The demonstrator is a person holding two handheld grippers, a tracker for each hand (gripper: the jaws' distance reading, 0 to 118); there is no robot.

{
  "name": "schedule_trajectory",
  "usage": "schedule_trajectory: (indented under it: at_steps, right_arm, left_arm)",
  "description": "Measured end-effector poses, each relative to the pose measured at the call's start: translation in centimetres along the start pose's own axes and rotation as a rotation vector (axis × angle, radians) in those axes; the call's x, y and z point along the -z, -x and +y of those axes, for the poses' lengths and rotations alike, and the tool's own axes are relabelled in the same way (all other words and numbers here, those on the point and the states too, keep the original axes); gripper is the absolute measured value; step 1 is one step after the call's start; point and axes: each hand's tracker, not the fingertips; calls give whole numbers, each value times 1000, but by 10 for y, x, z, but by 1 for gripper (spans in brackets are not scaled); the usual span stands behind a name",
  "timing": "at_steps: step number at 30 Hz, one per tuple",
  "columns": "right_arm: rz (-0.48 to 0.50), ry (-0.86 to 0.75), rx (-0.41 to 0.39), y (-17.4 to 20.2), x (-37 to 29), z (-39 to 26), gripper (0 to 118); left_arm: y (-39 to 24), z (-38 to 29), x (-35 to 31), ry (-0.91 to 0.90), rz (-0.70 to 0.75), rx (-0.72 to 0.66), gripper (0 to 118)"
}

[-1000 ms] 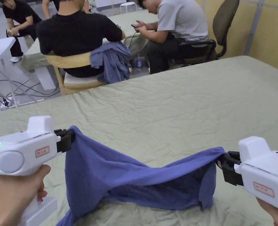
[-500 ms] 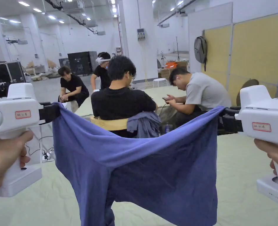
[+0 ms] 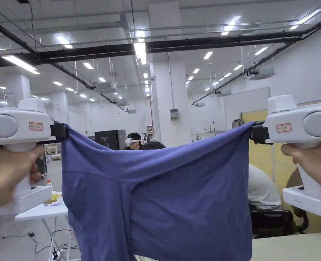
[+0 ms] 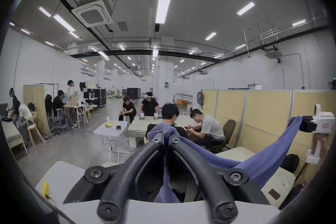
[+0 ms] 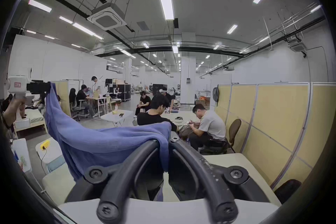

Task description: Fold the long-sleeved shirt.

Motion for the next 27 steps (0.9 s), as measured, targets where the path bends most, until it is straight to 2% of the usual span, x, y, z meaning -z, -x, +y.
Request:
schedule_trajectory:
  at_steps: [5,10,12,24,27]
  right_arm:
    - [-39,-10,-13,-5,4,38,5]
    - [-55,-20,21,-12,7,57,5]
    - [-70,-25,-2,-12,6,62,5]
    - [-81,-29,-2,-11,31,68,5]
    - [-93,-29,-8,-11,45,68,5]
  left_arm:
    - [2,36,-1,-28,19,3,2]
    - [6,50,-5,-35,21,-35,2]
    - [8,52,-5,-47,25,-37,2]
    - [6,40,20,-9,81,41,2]
    - [10,36,32,-15,75,13,2]
